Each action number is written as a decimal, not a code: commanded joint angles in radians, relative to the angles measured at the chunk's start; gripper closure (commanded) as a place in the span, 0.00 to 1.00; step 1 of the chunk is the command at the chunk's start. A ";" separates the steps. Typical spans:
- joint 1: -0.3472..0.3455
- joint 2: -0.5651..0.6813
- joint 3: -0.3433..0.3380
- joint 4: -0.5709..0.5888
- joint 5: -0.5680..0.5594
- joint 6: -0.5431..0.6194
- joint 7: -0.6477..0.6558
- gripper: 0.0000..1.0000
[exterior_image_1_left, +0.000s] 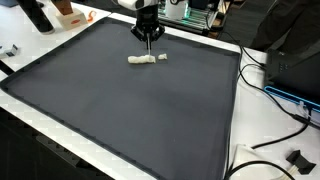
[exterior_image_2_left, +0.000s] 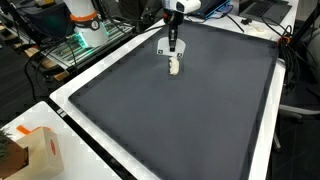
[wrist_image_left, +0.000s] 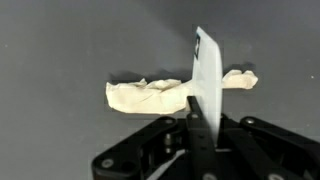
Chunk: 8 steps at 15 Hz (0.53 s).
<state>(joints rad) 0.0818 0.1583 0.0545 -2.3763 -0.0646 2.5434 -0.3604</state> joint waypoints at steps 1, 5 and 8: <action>-0.028 0.031 0.019 -0.018 0.002 0.086 -0.051 0.99; -0.043 0.067 0.038 -0.016 0.017 0.171 -0.079 0.99; -0.057 0.089 0.058 -0.013 0.025 0.224 -0.096 0.99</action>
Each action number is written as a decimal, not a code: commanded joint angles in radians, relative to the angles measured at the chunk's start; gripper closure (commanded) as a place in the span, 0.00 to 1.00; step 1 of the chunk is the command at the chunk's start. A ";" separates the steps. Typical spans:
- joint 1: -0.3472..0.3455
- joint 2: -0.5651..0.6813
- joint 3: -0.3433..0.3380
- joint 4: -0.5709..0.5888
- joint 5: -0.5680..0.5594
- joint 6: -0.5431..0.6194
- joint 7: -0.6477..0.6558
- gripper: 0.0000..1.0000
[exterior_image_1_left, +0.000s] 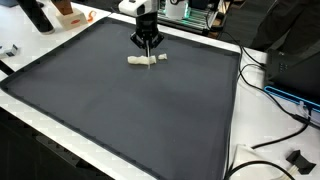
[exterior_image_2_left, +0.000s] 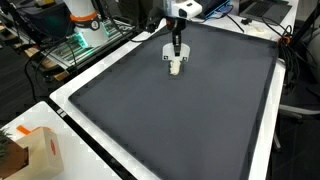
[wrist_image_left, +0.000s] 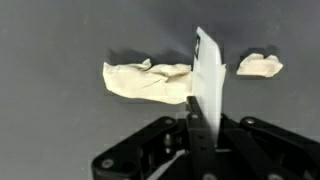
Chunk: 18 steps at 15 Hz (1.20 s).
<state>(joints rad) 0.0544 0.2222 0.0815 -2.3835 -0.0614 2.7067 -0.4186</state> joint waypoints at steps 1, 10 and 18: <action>-0.035 0.034 0.037 -0.004 0.024 0.072 -0.039 0.99; -0.067 -0.005 0.029 -0.084 0.019 0.062 -0.005 0.99; -0.089 -0.038 0.032 -0.160 0.030 0.079 -0.059 0.99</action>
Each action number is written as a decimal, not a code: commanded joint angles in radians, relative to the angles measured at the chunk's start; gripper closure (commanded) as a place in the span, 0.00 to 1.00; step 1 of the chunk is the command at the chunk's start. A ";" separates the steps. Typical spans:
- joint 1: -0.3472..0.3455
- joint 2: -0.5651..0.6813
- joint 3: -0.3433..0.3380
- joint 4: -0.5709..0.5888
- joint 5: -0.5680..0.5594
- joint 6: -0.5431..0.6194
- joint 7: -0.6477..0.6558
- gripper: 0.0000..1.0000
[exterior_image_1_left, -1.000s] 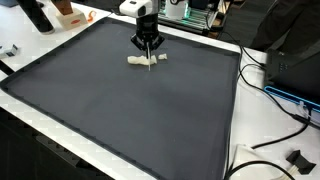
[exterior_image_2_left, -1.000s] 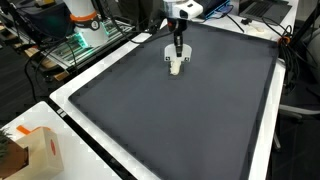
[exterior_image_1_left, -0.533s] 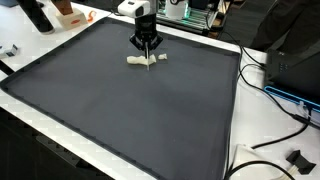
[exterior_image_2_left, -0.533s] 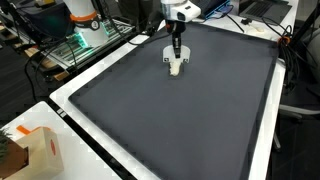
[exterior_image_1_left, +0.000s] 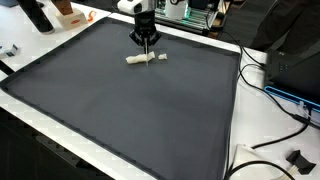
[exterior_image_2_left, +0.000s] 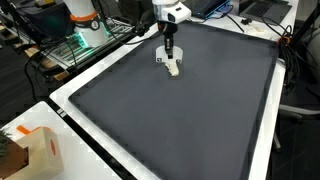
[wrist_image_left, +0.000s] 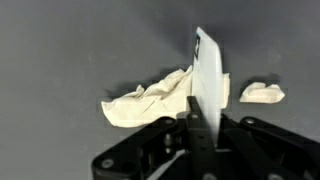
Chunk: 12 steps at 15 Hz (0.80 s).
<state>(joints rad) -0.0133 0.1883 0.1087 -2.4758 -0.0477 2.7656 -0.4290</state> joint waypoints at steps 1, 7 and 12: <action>-0.029 0.001 0.017 -0.066 0.037 0.027 -0.082 0.99; -0.037 0.085 0.058 0.030 0.081 0.058 -0.171 0.99; -0.035 0.146 0.073 0.141 0.086 -0.040 -0.192 0.99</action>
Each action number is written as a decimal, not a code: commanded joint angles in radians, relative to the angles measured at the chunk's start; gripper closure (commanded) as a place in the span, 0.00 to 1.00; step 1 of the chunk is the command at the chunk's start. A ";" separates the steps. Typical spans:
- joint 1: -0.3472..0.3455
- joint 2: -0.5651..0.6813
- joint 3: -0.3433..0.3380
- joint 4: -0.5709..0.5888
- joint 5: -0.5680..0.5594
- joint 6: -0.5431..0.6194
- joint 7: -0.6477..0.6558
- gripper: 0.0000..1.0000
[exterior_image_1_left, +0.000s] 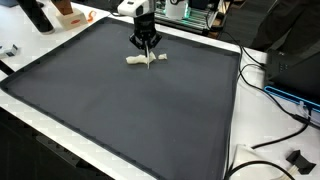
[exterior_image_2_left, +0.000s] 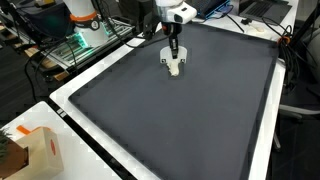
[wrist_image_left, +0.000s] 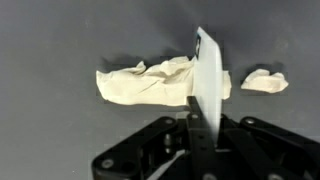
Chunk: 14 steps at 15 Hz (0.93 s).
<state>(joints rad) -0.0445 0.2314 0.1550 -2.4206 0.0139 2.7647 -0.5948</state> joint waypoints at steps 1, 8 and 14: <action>-0.003 0.115 0.028 0.107 0.023 -0.054 -0.023 0.99; -0.005 0.172 0.053 0.218 0.037 -0.048 0.005 0.99; -0.012 0.175 0.038 0.207 0.061 -0.098 0.099 0.99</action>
<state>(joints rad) -0.0478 0.3617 0.1905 -2.2125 0.0520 2.6836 -0.5388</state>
